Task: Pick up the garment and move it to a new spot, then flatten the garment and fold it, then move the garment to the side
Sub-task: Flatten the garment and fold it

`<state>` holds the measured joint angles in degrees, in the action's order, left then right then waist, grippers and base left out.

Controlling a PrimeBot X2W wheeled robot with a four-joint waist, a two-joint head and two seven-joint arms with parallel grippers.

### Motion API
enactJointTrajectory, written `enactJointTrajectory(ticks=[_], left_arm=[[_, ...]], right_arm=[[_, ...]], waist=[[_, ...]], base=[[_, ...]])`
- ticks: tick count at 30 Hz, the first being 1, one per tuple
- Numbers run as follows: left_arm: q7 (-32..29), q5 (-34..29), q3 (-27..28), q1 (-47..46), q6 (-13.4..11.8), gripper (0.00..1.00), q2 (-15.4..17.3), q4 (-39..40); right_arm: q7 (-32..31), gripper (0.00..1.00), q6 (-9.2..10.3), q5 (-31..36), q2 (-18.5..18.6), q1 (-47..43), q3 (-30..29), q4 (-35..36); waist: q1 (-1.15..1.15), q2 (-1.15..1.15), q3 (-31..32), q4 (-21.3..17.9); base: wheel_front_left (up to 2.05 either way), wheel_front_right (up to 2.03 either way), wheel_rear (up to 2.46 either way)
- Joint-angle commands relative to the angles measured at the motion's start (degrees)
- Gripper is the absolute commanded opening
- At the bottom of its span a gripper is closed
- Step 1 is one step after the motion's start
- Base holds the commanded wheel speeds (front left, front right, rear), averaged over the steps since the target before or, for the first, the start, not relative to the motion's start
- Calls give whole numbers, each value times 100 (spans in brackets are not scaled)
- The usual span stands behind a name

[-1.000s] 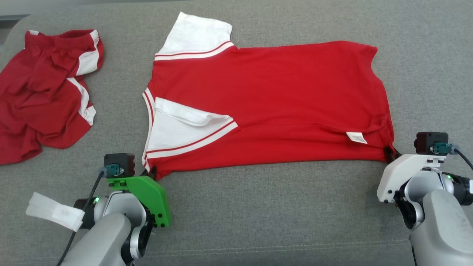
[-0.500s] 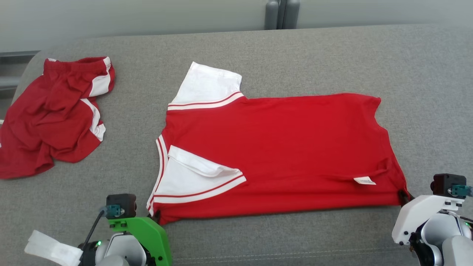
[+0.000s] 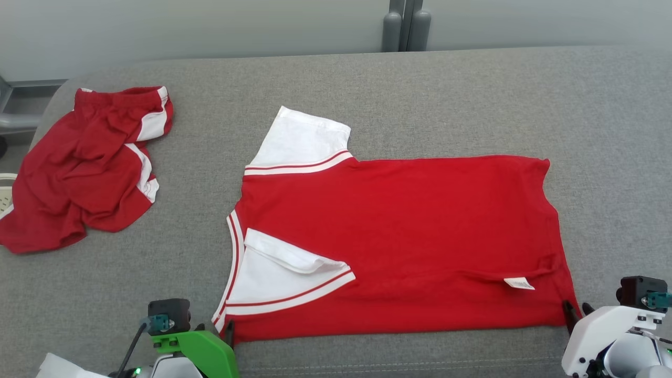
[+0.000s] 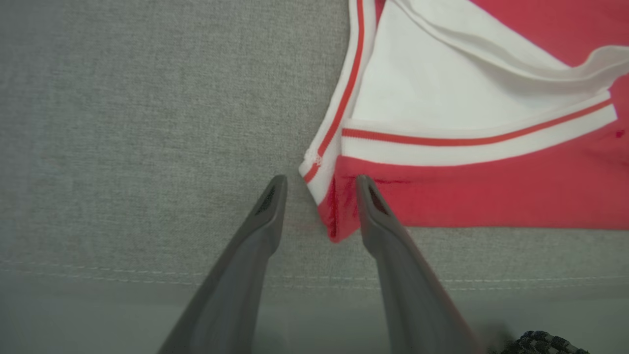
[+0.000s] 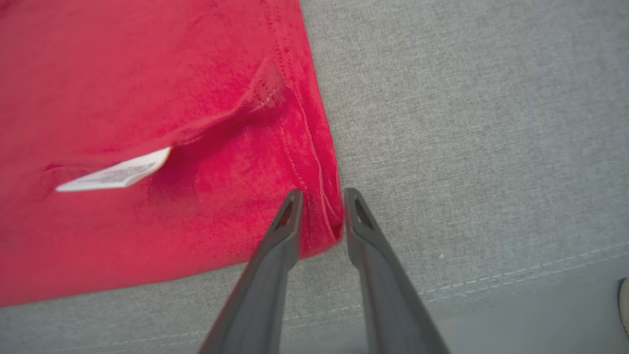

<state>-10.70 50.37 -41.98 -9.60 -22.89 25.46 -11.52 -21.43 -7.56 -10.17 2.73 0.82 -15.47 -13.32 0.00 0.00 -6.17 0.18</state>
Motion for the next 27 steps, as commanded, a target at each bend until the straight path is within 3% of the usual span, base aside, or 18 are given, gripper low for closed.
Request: enactJointTrajectory(ticks=[1, 7, 11, 14, 16, 23, 27], left_arm=[[90, -14, 34, 91, -32, 100, 0, -62], [587, -28, 213, 151, 23, 100, -75, -145], [1284, -129, 463, 184, 35, 100, -142, -146], [2125, -225, 699, 178, 171, 100, -274, -186], [2362, -293, 784, 173, 233, 100, -337, -229], [2593, -601, 1352, 209, 415, 100, -625, -64], [2590, -977, 1919, 434, 751, 100, -893, 231]], right_arm=[[20, 100, 13, -50, 32, -97, -15, -20], [341, 100, 11, -235, 29, -245, 62, 97], [724, 100, 10, -357, 24, -317, 138, 211], [1099, 100, 10, -489, 24, -364, 238, 225], [1283, 100, 10, -449, 23, -390, 321, 195], [1955, 100, 10, -601, 25, -275, 569, 99], [2450, 100, 10, -795, 24, -236, 745, 26]], waist=[[0, 0, 39, 17], [0, 0, 213, 88], [0, 0, 361, 152], [0, 0, 550, 233], [0, 0, 650, 276], [0, 0, 861, 409], [0, 0, 977, 502]], base=[[0, 0, 0], [0, 0, 0], [0, 0, 0], [0, 0, 0], [0, 0, 0], [0, 0, 0], [0, 0, 0]])
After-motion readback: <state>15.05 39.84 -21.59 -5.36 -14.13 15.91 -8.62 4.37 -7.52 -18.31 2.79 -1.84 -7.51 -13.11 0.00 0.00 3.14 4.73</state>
